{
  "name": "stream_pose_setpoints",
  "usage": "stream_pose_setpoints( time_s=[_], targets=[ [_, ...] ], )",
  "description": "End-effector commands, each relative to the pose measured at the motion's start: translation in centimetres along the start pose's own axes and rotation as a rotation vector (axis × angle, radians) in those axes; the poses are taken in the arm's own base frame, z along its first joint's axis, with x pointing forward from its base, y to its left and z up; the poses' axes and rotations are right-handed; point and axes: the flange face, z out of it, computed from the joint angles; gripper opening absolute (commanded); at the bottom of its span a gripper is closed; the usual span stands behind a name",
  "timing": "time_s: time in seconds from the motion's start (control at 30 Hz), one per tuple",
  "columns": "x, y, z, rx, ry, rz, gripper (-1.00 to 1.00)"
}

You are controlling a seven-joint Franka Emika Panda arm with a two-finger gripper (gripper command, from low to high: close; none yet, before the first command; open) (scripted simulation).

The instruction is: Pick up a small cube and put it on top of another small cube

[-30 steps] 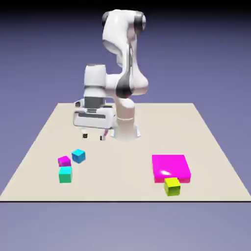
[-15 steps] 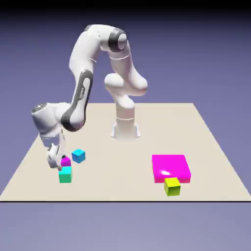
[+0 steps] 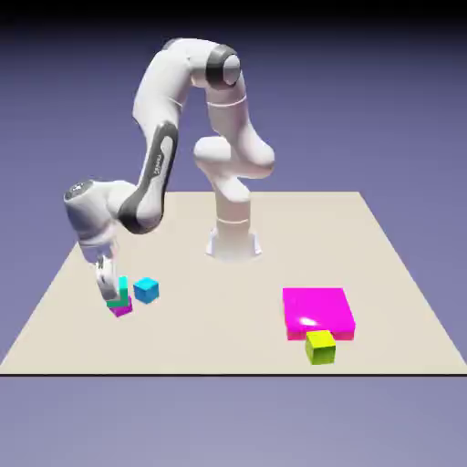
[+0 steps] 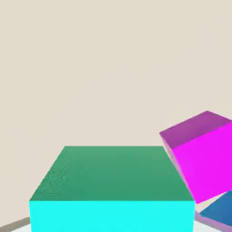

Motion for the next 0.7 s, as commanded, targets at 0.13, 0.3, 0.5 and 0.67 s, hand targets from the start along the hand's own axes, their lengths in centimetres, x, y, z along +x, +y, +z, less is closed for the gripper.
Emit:
stream_pose_setpoints(
  time_s=[0.13, 0.3, 0.5, 0.67],
  targets=[
    [0.1, 5.2, -0.9, -0.044, 0.038, -0.299, -1.0],
    [-0.5, 9.4, -0.7, -0.079, 0.041, -0.559, -1.0],
    [-0.2, 9.2, 5.0, -0.078, 0.039, -0.561, -1.0],
    [-0.1, 9.2, 5.1, -0.078, 0.039, -0.561, 1.0]
  ],
)
